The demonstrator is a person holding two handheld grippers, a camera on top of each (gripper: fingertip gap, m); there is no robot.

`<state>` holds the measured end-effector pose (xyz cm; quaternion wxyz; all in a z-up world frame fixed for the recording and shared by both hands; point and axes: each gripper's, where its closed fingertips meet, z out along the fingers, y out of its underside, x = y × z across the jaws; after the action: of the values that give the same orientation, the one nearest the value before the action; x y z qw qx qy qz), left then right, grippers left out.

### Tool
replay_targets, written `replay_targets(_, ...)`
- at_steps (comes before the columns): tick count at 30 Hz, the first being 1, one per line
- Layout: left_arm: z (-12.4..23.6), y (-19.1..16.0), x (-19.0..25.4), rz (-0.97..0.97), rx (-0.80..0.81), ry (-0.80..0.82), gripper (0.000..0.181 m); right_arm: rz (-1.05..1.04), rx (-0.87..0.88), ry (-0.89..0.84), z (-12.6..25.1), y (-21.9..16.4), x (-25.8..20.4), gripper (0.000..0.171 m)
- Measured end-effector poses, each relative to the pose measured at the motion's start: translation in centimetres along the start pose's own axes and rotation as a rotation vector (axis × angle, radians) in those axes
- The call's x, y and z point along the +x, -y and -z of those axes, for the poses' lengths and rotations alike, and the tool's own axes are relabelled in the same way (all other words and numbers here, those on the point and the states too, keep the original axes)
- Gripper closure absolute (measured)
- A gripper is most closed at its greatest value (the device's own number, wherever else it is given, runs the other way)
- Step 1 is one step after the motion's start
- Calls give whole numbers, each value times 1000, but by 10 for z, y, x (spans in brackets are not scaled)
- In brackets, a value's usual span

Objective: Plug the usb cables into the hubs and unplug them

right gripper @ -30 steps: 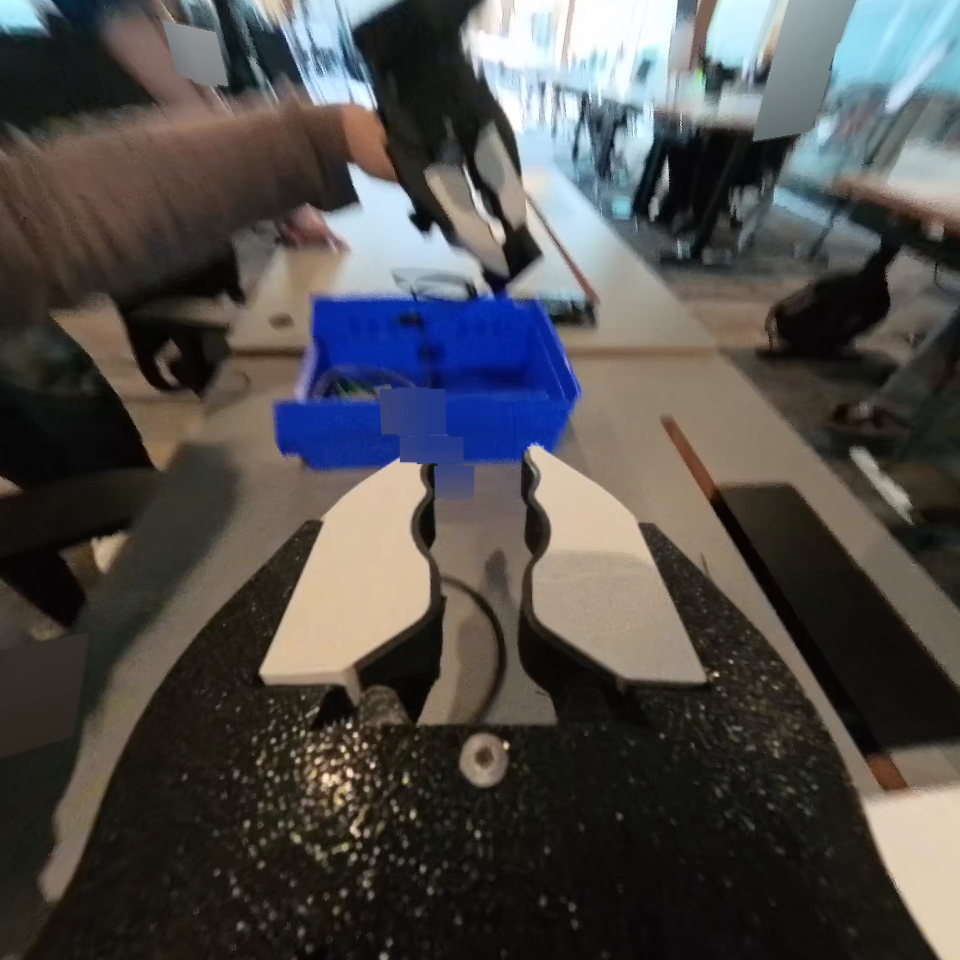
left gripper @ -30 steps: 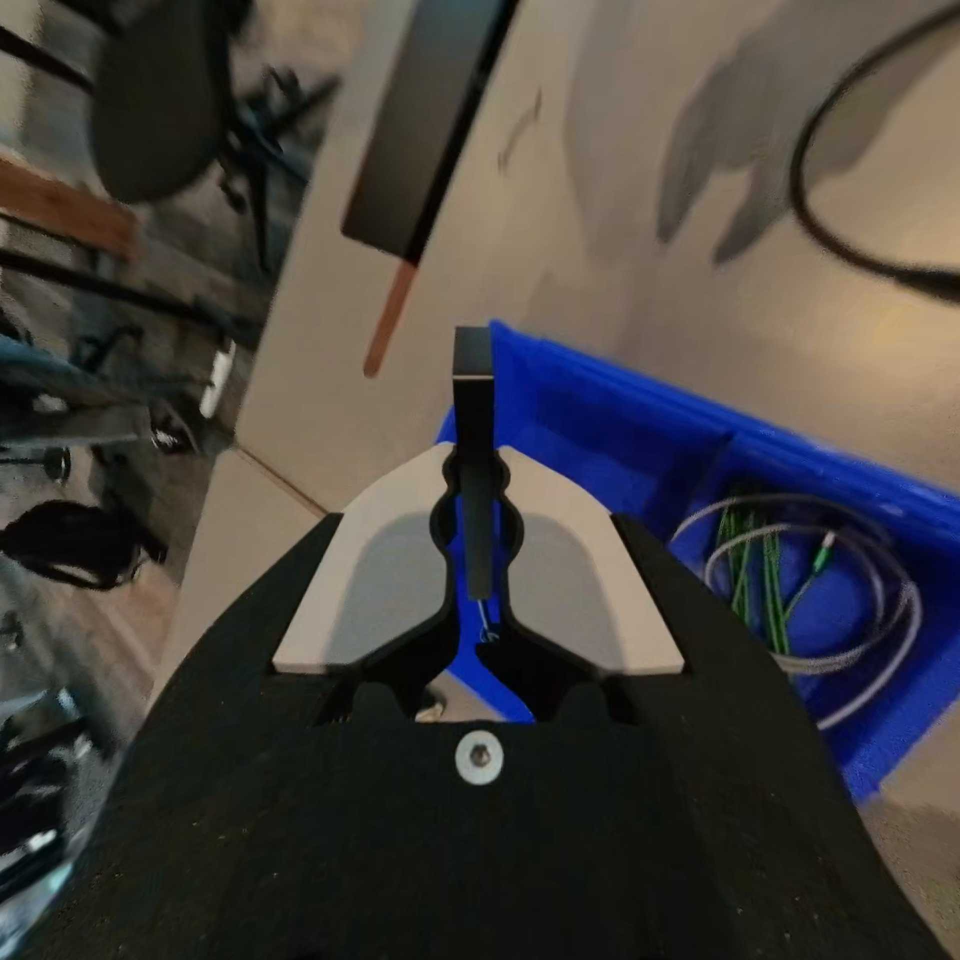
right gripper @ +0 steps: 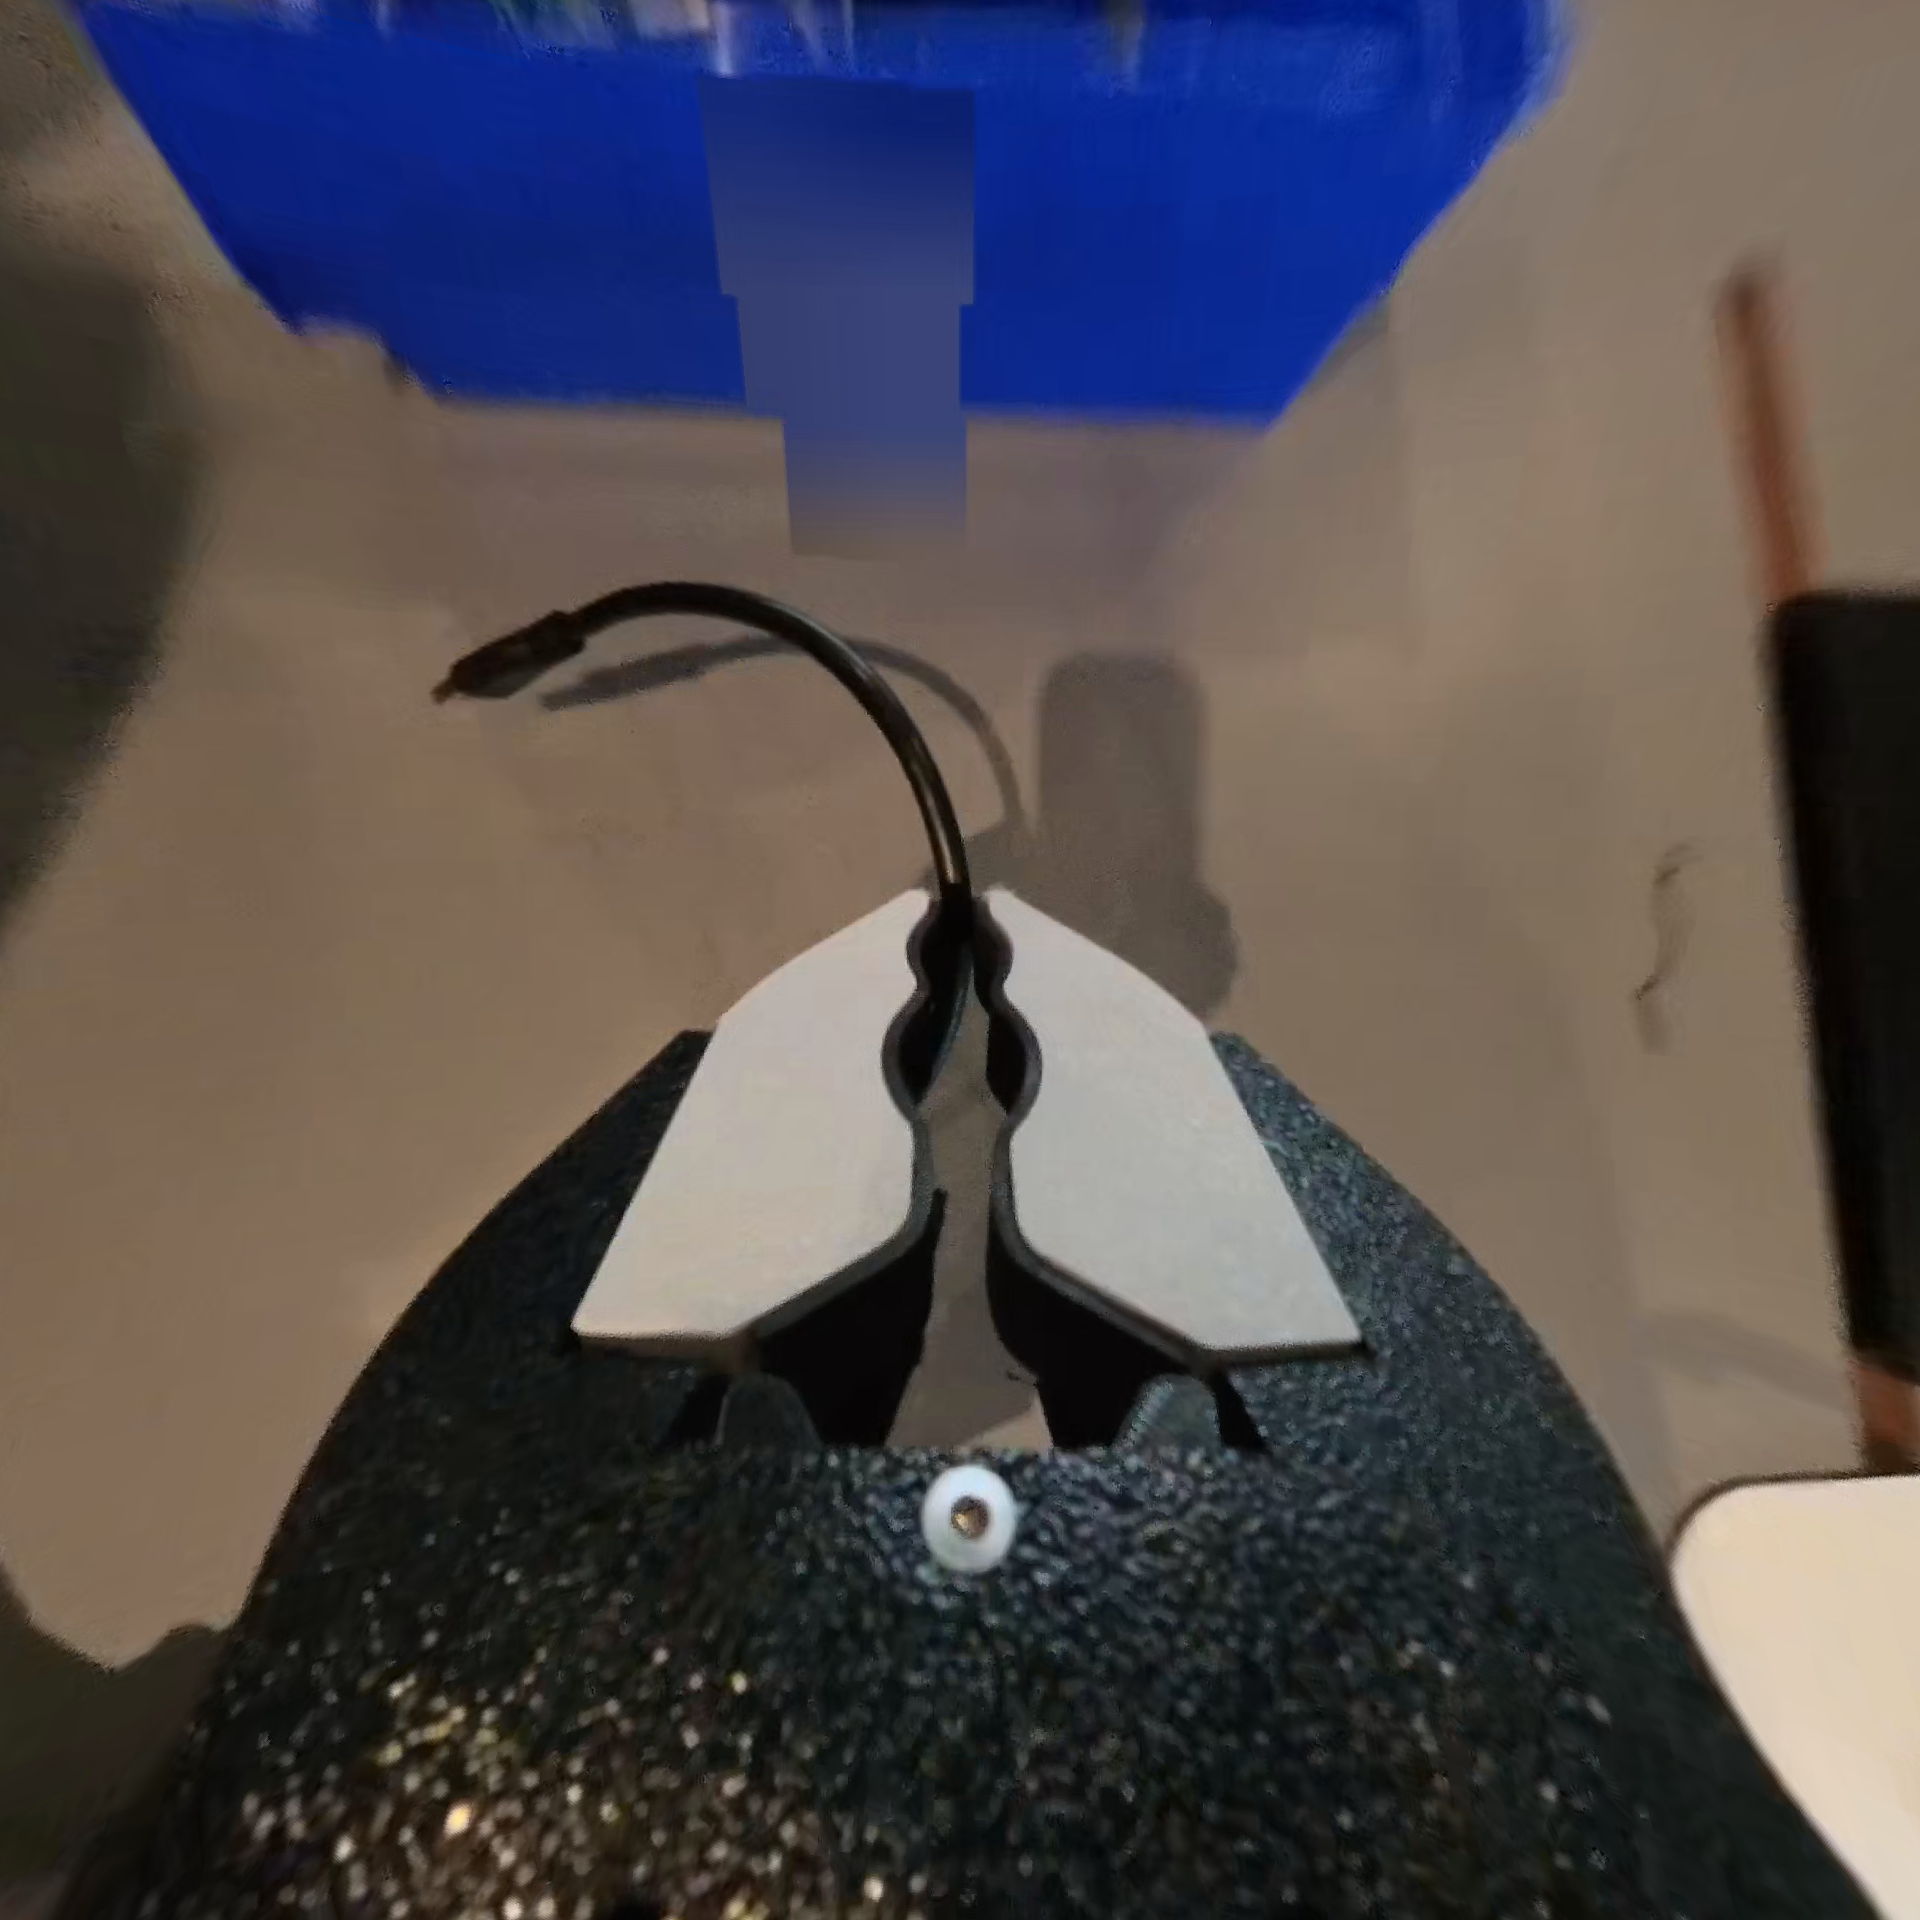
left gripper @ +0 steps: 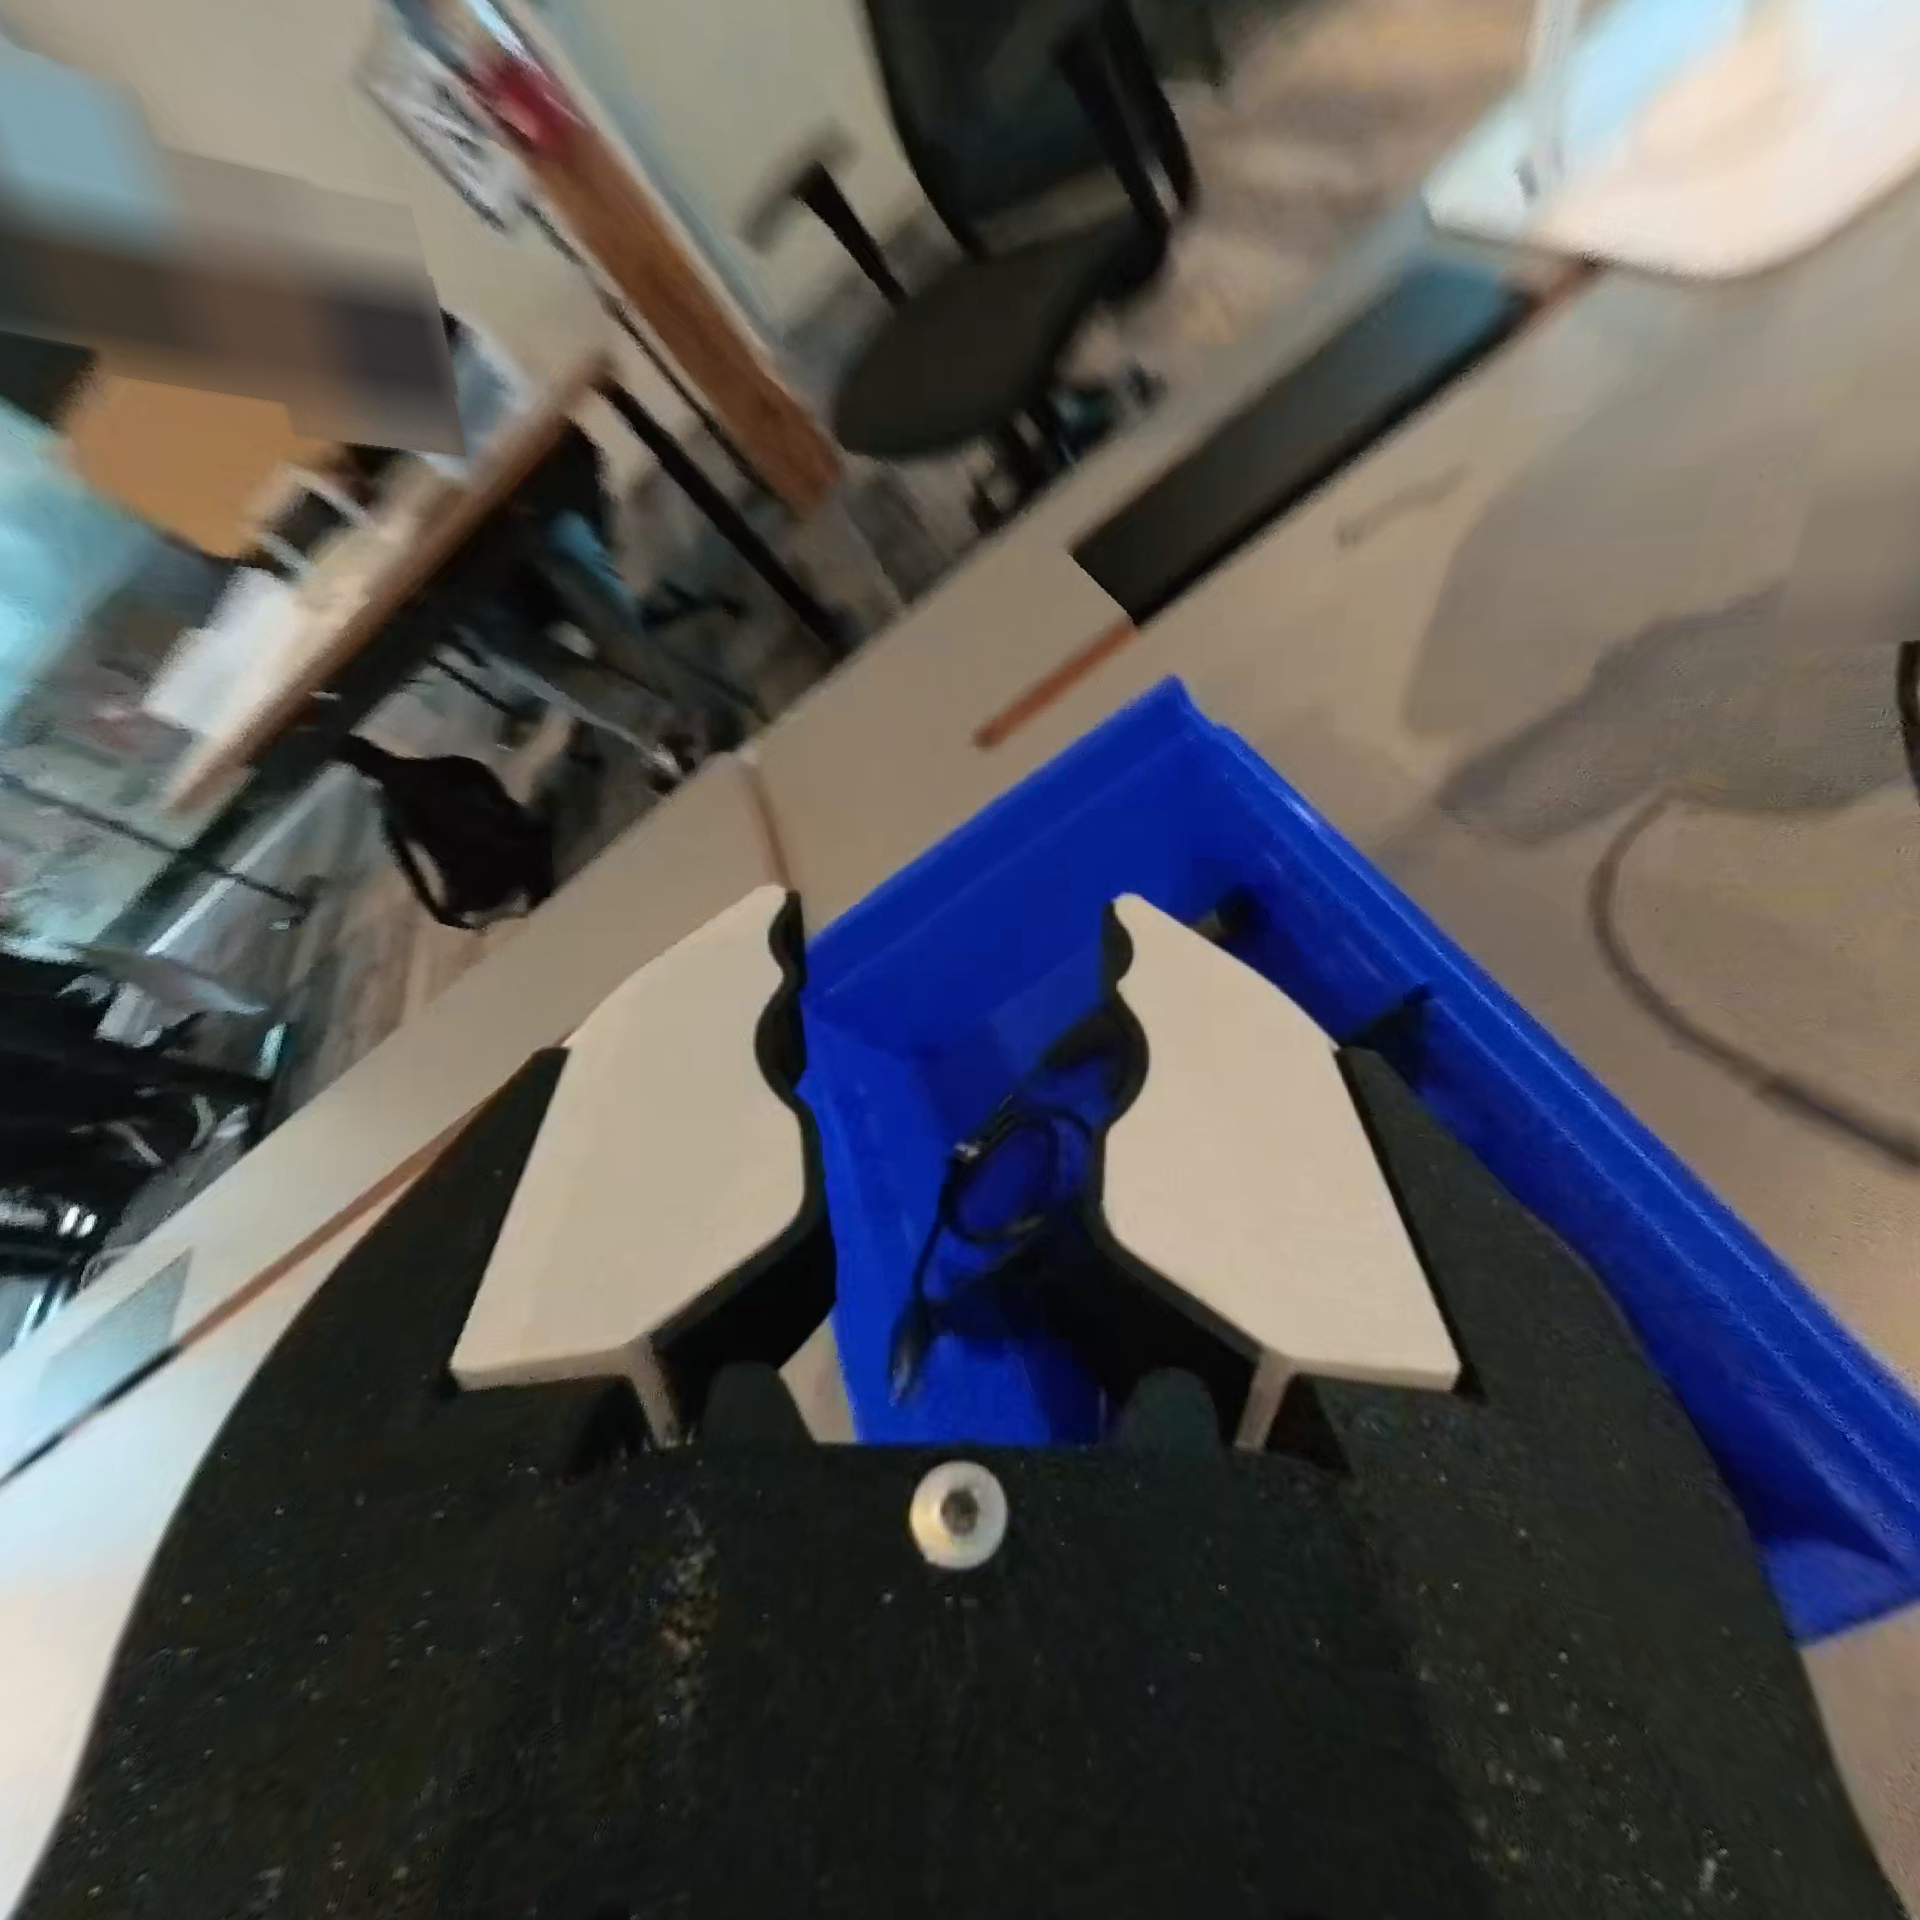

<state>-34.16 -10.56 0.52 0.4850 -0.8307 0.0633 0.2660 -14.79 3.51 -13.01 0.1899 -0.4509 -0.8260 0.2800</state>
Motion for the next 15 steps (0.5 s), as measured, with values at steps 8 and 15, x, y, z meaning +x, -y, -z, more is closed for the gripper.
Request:
replay_targets(8,153,-43,-15,548,333,282,126,172,393,-52,65,187,-23,167)
replay_targets(15,186,-49,-11,735,446,187,128,237,251,54,-45,274,-58,167)
